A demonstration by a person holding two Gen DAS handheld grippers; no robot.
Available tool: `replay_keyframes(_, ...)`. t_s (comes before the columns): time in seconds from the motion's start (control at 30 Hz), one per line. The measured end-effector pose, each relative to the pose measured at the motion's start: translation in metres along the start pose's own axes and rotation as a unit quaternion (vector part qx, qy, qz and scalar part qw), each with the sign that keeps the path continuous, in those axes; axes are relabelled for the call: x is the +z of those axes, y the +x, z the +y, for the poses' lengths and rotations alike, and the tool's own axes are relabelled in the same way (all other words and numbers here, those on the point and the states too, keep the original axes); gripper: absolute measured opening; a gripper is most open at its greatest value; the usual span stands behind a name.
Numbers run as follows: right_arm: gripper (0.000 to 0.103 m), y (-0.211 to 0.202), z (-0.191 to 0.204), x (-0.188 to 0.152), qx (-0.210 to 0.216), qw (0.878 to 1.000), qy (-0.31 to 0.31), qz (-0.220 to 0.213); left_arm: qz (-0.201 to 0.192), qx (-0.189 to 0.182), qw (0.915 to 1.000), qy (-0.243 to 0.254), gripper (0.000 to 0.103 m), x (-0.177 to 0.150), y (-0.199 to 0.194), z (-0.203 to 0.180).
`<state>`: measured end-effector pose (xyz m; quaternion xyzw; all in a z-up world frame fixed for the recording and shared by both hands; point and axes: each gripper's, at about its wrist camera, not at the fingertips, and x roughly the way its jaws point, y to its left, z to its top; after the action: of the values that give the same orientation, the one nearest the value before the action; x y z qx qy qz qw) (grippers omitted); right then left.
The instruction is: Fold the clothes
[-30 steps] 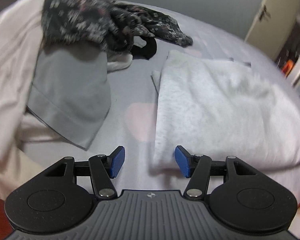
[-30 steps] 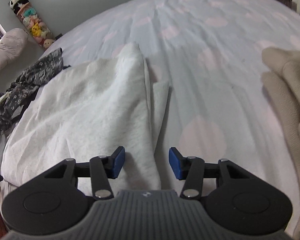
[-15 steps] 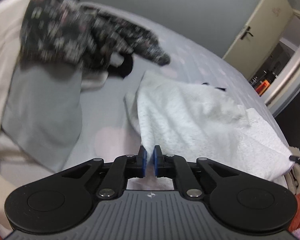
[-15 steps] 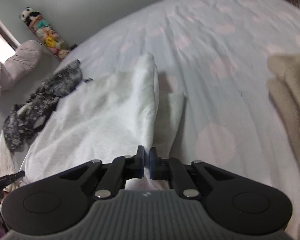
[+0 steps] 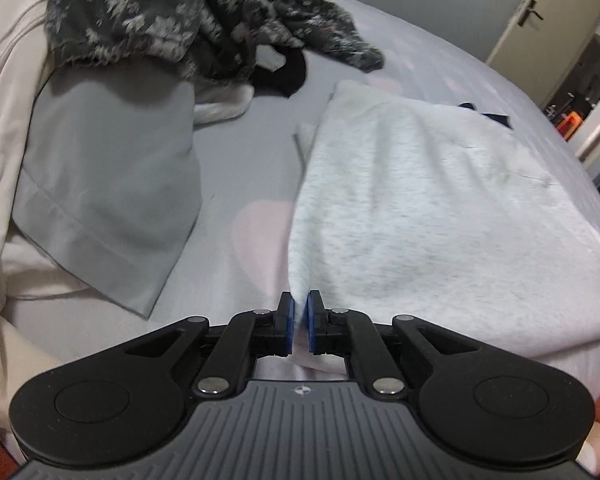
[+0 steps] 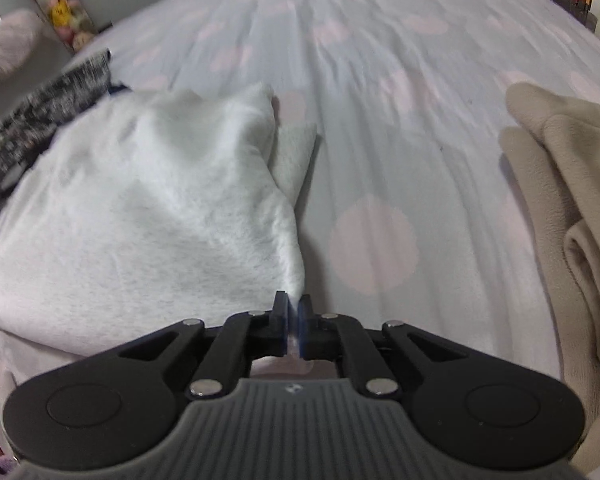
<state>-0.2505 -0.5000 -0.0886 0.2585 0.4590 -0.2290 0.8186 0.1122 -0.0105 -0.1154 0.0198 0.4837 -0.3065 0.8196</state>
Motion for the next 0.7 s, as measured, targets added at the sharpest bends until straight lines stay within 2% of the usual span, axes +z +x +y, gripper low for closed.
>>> replay_keyframes(0.1,0.009,0.004,0.000,0.000,-0.016,1.000,-0.003,0.012,-0.006,0.009,0.9999,-0.009,0.015,-0.004,-0.005,0.003)
replay_keyframes(0.17,0.024,-0.003,-0.002,-0.002,-0.032,0.999,0.005,0.002,-0.015,0.021,0.9997,0.001,0.024,-0.004,-0.015,0.001)
replay_keyframes(0.2,0.035,-0.008,-0.003,-0.003,-0.040,0.999,0.012,-0.008,-0.019,0.027,0.9994,0.006,0.024,-0.003,-0.020,-0.001)
replay_keyframes(0.33,0.035,-0.023,-0.006,0.009,-0.014,0.998,0.032,-0.051,-0.041,0.049,0.9972,0.040,0.024,0.006,-0.037,-0.013)
replay_keyframes(0.47,0.035,-0.027,-0.006,0.032,0.014,0.996,0.037,-0.086,-0.061,0.032,0.9965,0.048,0.025,0.026,-0.036,-0.030)
replay_keyframes(0.57,0.038,-0.015,-0.006,0.056,0.049,0.993,0.051,-0.095,-0.064,0.022,0.9961,0.056,0.025,0.041,-0.024,-0.046)
replay_keyframes(0.63,0.044,-0.005,-0.006,0.070,0.064,0.991,0.059,-0.098,-0.063,0.023,0.9955,0.067,0.025,0.050,-0.014,-0.056)
replay_keyframes(0.7,0.047,0.007,-0.005,0.083,0.077,0.990,0.065,-0.099,-0.061,0.021,0.9952,0.074,0.025,0.056,-0.004,-0.064)
